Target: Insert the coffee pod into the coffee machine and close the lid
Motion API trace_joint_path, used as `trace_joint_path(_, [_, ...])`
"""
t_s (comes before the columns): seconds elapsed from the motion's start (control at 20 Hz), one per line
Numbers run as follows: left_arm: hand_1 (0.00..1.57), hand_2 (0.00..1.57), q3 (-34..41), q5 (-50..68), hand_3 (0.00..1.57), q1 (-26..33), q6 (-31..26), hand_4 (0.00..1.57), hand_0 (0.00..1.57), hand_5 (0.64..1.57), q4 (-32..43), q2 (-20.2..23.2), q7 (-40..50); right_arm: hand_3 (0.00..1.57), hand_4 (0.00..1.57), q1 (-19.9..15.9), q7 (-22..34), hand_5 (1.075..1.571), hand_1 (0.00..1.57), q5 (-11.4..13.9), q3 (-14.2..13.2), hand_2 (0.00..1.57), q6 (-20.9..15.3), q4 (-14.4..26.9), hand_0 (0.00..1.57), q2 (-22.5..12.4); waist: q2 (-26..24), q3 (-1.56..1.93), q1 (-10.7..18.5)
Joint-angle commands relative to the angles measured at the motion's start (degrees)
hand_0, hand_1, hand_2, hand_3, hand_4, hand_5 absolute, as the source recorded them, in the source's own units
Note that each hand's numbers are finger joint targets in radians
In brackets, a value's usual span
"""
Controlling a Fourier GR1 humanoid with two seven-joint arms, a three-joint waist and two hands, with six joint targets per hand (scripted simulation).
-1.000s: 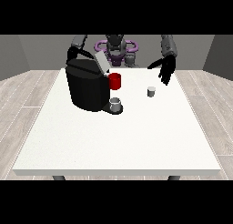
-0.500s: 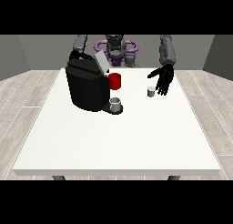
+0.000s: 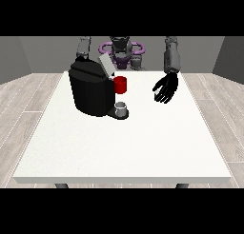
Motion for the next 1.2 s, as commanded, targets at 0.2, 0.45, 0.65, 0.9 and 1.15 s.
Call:
trace_joint_path(0.2, [0.76, 0.95, -5.7, -9.4, 0.81, -1.5, 2.2, 0.34, 0.76, 1.571, 3.9, -0.9, 0.1, 0.00, 0.00, -0.9, -3.0, 1.571, 0.00, -0.2, -0.9, 0.00, -0.4, 5.4, 0.00, 0.6, -0.2, 0.02, 0.4])
trace_joint_path(0.45, [0.76, 0.93, -7.4, -14.1, 0.77, -1.6, 4.0, 0.35, 0.76, 1.571, 8.6, -1.6, 2.1, 0.00, 0.00, -0.9, -2.1, 1.571, 0.00, -0.5, 0.0, 0.00, -0.2, 3.7, 0.00, 0.1, -0.5, -0.01, -1.6])
trace_joint_path(0.65, [0.76, 0.98, -6.9, -14.4, 0.86, -3.5, -2.9, 0.40, 0.76, 1.571, 9.3, 1.9, -0.8, 0.00, 0.00, 0.9, -5.5, 1.571, 0.00, -3.8, -3.6, 0.00, 1.3, 8.6, 0.00, -0.7, -3.3, 0.02, 0.5])
trace_joint_path(0.9, [1.12, 1.20, -6.3, -16.1, 1.09, -3.8, 3.0, 0.39, 1.12, 1.571, 13.0, -2.3, -3.2, 0.00, 0.00, 2.2, -2.0, 1.571, 0.00, 2.3, 2.3, 0.00, -5.3, 6.5, 0.00, 0.8, -3.3, -0.04, 0.0])
trace_joint_path(1.15, [1.42, 1.40, -1.3, -9.3, 1.33, -7.6, -4.4, 0.49, 1.42, 1.571, 12.2, -2.5, -6.6, 0.00, 0.00, 2.4, -0.8, 1.571, 0.00, 1.0, -1.0, 0.00, -1.7, 8.5, 0.00, -1.0, -6.3, -0.02, 0.1])
